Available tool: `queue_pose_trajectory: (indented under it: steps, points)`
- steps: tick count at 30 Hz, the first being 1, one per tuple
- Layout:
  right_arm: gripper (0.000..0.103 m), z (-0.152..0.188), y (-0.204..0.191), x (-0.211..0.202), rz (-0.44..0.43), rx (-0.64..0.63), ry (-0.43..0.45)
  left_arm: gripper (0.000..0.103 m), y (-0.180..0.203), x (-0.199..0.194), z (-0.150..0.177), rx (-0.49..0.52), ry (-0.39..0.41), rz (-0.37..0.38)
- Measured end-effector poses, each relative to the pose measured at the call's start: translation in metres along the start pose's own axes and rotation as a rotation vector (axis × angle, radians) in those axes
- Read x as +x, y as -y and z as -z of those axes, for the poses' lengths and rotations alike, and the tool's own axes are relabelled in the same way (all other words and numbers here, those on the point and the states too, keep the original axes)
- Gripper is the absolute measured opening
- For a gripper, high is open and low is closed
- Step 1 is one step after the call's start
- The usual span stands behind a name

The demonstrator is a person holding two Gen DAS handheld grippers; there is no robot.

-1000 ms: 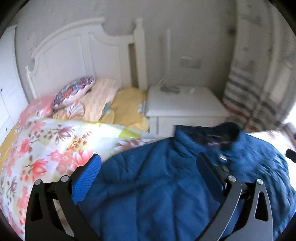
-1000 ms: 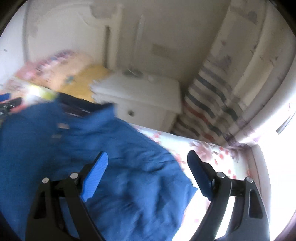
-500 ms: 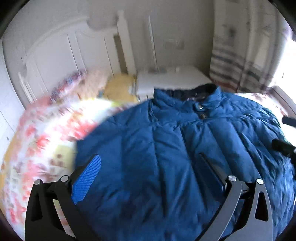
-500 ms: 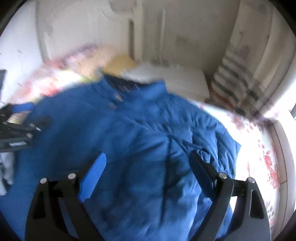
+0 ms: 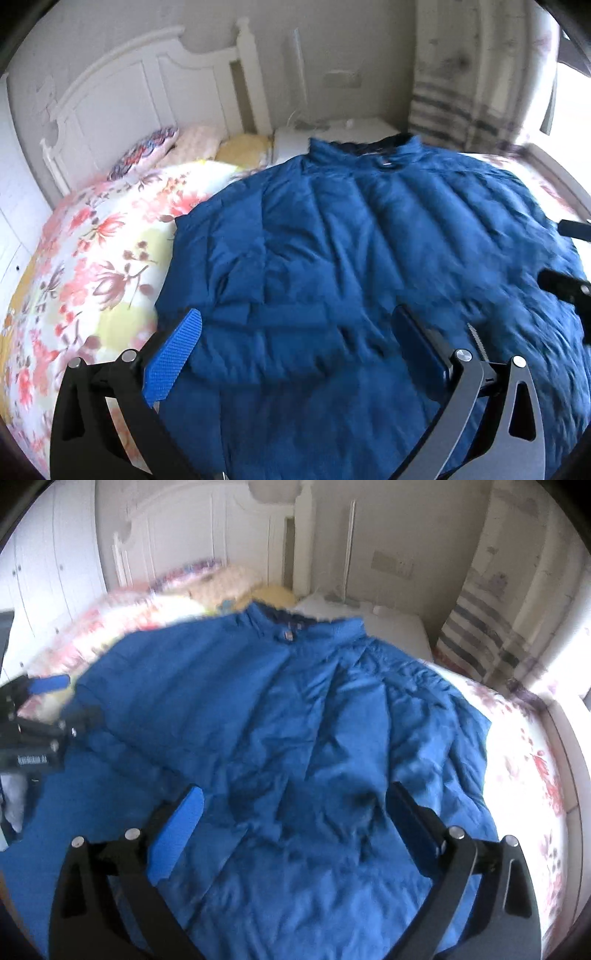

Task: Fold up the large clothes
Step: 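Grasp the jacket hem with both grippers and fold it toward the collar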

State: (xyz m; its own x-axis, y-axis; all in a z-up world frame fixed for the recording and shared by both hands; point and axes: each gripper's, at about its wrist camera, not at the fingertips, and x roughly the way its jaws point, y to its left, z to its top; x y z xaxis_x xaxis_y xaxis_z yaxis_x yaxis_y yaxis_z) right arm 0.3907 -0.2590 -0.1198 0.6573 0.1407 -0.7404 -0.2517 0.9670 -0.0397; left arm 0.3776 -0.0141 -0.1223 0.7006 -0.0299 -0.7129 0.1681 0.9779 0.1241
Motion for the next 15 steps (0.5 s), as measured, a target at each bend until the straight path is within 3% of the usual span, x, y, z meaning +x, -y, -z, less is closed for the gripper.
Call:
queue_pose_trajectory:
  steps: [3, 6, 8, 10, 15]
  points:
    - [0.098, 0.025, -0.002, -0.014, -0.010, -0.017, -0.019, 0.099, 0.012, -0.002, 0.028, 0.030, -0.040, 0.031]
    - [0.099, 0.051, 0.004, 0.014, 0.017, -0.008, -0.150, 0.099, 0.021, 0.026, 0.044, 0.035, -0.133, 0.030]
    - [0.098, 0.051, 0.012, 0.013, -0.005, 0.041, -0.142, 0.099, 0.016, 0.025, 0.041, 0.002, -0.137, 0.035]
    - [0.098, 0.050, 0.016, 0.002, 0.026, 0.084, -0.149, 0.099, 0.011, 0.014, 0.039, -0.023, -0.134, 0.008]
    - [0.098, 0.071, -0.004, -0.062, -0.037, 0.062, -0.060, 0.099, 0.020, -0.047, 0.064, 0.014, -0.054, 0.038]
